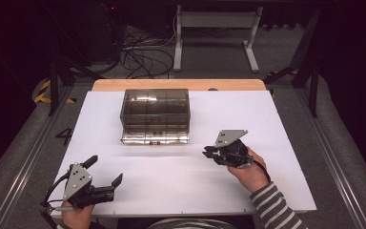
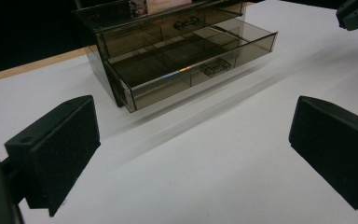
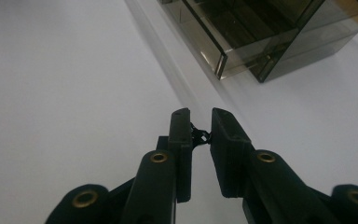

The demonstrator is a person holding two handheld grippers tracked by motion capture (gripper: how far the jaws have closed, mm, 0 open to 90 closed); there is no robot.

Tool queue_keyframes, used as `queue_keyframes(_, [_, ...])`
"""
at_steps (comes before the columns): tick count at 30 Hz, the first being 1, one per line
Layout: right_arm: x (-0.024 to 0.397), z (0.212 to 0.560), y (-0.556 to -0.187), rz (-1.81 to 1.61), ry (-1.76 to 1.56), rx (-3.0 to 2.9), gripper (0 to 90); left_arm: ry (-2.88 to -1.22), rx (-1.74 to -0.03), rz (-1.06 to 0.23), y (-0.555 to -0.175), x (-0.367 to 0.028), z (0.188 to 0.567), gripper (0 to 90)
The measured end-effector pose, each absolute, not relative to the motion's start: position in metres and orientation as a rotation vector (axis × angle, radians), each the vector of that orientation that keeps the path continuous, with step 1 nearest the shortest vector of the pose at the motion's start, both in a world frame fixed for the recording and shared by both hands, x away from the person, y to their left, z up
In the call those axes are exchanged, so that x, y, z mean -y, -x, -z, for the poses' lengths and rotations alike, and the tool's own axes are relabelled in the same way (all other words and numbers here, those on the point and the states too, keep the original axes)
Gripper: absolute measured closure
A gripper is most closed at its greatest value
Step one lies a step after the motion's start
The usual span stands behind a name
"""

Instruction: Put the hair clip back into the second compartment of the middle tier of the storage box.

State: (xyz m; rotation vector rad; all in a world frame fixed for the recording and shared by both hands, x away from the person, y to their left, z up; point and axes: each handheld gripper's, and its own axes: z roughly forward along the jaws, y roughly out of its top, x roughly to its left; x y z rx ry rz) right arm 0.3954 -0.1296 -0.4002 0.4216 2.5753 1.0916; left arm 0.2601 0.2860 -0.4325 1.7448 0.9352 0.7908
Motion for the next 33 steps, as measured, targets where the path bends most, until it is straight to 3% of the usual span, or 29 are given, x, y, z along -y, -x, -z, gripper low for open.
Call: queue_keyframes(33, [0.084,0.368,-0.425,-1.207,-0.392,-2.542,78.7,-1.746,-0.935,-0.784,-0.261,-0.287,0.433,2.7])
